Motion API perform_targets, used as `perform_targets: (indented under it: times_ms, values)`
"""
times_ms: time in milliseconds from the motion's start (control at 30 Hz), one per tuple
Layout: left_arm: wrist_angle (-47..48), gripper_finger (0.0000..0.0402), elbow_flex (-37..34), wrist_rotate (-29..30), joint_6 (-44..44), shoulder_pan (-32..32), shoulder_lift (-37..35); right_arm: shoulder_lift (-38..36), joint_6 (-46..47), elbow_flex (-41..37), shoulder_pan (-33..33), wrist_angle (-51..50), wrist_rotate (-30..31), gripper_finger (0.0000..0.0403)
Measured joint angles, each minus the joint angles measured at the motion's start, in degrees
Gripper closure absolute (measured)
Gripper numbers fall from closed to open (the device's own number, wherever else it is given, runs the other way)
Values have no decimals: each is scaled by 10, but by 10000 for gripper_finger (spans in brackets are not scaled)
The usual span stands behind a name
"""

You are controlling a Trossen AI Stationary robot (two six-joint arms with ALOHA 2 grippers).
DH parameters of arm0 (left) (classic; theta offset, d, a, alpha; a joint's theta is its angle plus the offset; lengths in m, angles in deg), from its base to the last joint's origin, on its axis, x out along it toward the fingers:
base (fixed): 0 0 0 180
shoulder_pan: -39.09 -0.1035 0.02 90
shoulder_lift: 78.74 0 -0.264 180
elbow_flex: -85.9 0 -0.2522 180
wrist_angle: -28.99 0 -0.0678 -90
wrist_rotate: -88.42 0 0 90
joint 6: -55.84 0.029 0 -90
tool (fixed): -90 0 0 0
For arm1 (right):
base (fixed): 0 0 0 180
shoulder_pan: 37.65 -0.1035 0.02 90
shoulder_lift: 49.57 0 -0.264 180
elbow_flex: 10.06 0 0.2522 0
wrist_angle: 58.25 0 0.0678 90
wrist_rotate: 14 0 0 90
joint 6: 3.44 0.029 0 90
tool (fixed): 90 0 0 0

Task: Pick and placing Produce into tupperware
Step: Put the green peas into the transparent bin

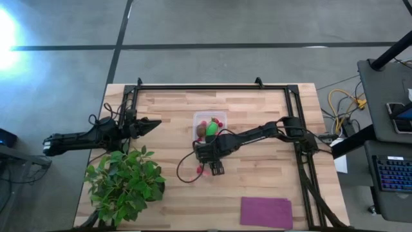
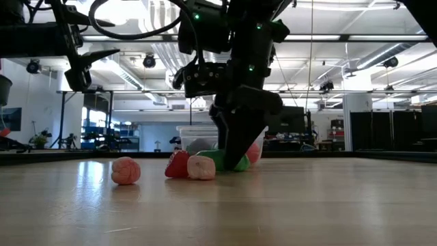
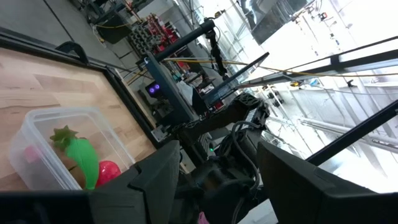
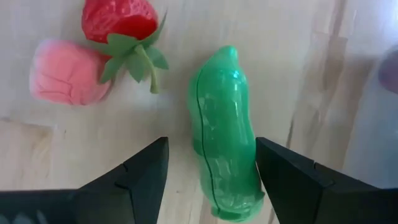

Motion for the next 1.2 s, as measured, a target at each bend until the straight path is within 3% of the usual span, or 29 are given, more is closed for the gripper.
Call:
perform_targets:
  times_ms: [733,1033,1200]
  values:
    - [0,201,0,0,0,0,0,-23,83,11,-5,-13,3,260]
    - [0,201,0,0,0,0,0,-94,115,88,-7,-33,32,264]
    - [0,201,0,0,0,0,0,-65,114,82,-7,-79,12,248]
